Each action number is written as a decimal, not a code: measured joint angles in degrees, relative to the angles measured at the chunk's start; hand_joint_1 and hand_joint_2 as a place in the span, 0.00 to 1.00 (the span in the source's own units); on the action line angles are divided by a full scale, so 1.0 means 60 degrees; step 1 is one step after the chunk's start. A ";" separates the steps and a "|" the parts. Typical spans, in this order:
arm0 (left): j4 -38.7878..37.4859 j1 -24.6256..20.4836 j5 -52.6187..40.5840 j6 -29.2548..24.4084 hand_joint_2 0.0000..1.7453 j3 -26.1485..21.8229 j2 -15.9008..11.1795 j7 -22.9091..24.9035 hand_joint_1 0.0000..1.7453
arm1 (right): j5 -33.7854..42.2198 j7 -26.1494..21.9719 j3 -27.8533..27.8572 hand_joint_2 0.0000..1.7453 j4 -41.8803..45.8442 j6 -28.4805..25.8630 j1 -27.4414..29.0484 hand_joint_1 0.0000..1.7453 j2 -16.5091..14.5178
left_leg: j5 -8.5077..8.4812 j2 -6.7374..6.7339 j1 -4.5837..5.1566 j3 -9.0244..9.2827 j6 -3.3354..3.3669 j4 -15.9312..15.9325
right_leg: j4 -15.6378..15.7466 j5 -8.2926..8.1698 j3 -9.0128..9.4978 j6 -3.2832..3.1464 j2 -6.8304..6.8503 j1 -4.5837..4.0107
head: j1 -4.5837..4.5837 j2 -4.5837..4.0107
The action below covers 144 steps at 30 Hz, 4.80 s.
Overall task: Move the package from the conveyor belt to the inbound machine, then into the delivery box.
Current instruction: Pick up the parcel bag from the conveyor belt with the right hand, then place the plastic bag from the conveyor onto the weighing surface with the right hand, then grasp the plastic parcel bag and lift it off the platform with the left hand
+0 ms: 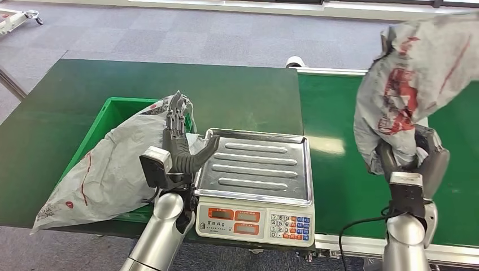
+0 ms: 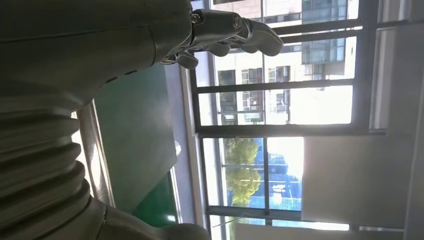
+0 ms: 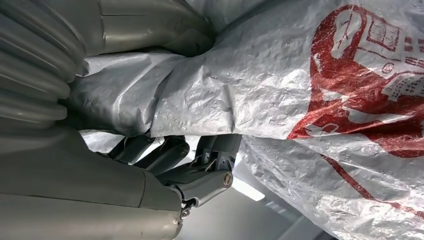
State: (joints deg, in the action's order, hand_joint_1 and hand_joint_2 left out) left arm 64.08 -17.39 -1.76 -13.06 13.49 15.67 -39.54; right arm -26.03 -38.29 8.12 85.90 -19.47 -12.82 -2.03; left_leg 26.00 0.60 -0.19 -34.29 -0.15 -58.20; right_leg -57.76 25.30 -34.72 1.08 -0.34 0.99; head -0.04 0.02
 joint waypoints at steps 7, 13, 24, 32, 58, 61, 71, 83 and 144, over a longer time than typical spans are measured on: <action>0.0727 0.0100 0.0045 -0.1820 1.00 -0.0014 -0.0045 -0.0107 0.00 | -0.1581 0.1586 -0.1878 1.00 -0.0213 0.1162 -0.1113 1.00 0.0190 | -0.0007 -0.0013 -0.0002 -0.0013 0.0003 0.0004 | -0.0011 -0.0012 -0.0003 -0.0013 -0.0005 -0.0001 | 0.0001 0.0000; 0.1148 0.0209 0.0377 -0.2175 1.00 -0.0092 -0.0106 -0.0120 0.00 | -0.2503 0.3889 -0.4288 1.00 -0.2324 0.4233 -0.3595 1.00 0.0388 | -0.0037 -0.0015 -0.0002 -0.0026 0.0003 0.0003 | -0.0014 -0.0032 -0.0016 -0.0016 0.0001 -0.0002 | 0.0002 0.0000; 0.0938 0.0213 0.0713 -0.2046 1.00 -0.0402 -0.0120 -0.0117 0.00 | -0.0917 0.4220 -0.8668 1.00 -0.5727 0.7193 -0.6602 1.00 0.0469 | -0.0055 0.0050 -0.0004 -0.0029 -0.0005 0.0001 | -0.0014 -0.0034 -0.0021 -0.0020 0.0041 -0.0003 | 0.0001 0.0000; 0.0568 0.0137 0.0885 -0.1906 1.00 -0.0473 -0.0124 -0.0117 0.00 | 0.0218 0.4582 -0.9925 1.00 -0.6205 0.7976 -0.6917 1.00 0.0927 | -0.0054 0.0047 0.0002 -0.0031 -0.0003 -0.0002 | -0.0012 -0.0034 -0.0024 -0.0018 0.0039 0.0002 | 0.0001 0.0000; -0.0076 -0.0118 0.1007 -0.1722 1.00 -0.0478 -0.0124 -0.0120 0.00 | 0.0942 0.4420 -1.2485 1.00 -0.6288 0.9103 -0.7577 1.00 0.2096 | -0.0055 0.0042 0.0002 -0.0027 -0.0003 -0.0003 | -0.0012 -0.0035 -0.0025 -0.0018 0.0034 0.0002 | 0.0002 0.0000; -0.0080 -0.0119 0.1007 -0.1718 1.00 -0.0478 -0.0123 -0.0120 0.00 | 0.0987 0.4336 -1.2505 1.00 -0.6288 0.9111 -0.7589 0.76 0.2107 | -0.0054 0.0042 0.0002 -0.0027 -0.0003 -0.0003 | -0.0012 -0.0035 -0.0025 -0.0018 0.0034 0.0002 | 0.0001 0.0000; -0.0044 -0.0087 0.1014 -0.1753 1.00 -0.0474 -0.0124 -0.0120 0.00 | 0.1619 0.3195 -1.2464 1.00 -0.6089 0.6868 -0.7534 0.00 0.2148 | -0.0054 0.0033 0.0000 -0.0027 -0.0004 -0.0003 | -0.0012 -0.0036 -0.0028 -0.0019 0.0025 -0.0001 | 0.0002 0.0000; 0.0002 -0.0088 0.0984 -0.1428 1.00 -0.0474 -0.0120 -0.0120 0.00 | 0.2244 0.1052 -0.8942 0.00 -0.3516 0.5033 -0.4567 0.00 0.2072 | -0.0047 0.0040 -0.0001 -0.0036 -0.0001 -0.0002 | -0.0011 -0.0031 -0.0030 -0.0017 0.0033 -0.0001 | 0.0002 0.0000; -0.4704 -0.1765 -0.8086 0.0396 1.00 0.2137 0.0207 0.5348 0.00 | 0.1838 -0.0150 -0.0667 1.00 -0.0444 0.0688 0.1269 0.00 -0.0375 | -0.0012 0.0017 0.0005 -0.0041 0.0010 0.0000 | -0.0003 -0.0008 -0.0039 -0.0013 0.0018 0.0004 | 0.0002 0.0000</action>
State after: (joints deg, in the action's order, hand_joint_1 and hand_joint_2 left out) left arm 35.86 -27.98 -50.28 -10.68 26.31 16.91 -7.45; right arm -15.01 -39.19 4.11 83.24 -15.35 -5.20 -4.28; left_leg 25.93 0.71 -0.16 -34.54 -0.09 -58.20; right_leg -57.78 25.25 -34.95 1.00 -0.24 1.01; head -0.03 0.02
